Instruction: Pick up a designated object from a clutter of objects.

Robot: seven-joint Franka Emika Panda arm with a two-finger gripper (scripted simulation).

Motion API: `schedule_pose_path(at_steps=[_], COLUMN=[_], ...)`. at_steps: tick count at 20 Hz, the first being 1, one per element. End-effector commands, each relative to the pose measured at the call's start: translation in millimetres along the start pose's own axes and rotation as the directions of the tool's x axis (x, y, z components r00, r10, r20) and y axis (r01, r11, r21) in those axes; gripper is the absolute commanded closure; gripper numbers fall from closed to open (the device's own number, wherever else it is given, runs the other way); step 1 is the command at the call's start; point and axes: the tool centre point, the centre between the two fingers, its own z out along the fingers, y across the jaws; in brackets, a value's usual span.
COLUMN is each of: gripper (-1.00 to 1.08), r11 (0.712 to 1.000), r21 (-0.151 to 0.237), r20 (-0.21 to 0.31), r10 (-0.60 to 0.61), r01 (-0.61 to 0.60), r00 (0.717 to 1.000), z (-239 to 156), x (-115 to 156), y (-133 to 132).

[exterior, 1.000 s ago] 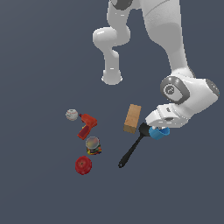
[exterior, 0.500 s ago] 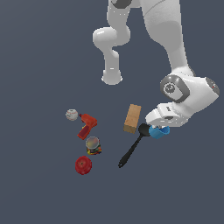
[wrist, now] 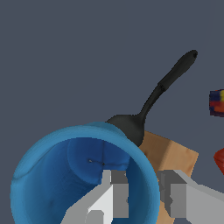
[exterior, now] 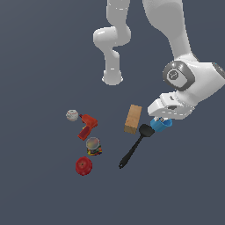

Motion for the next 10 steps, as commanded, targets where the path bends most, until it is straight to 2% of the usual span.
schedule_pose_path(at_steps=[1,10], gripper=[1.08,1.08], r11=[1.000,1.000], r21=[0.001,0.001], r20=[-0.003,-0.003], r10=[0.001,0.000], r01=[-0.001,0.000], r00=[1.000,1.000], z=[-18,-99], x=[-9,-52], y=[6,34])
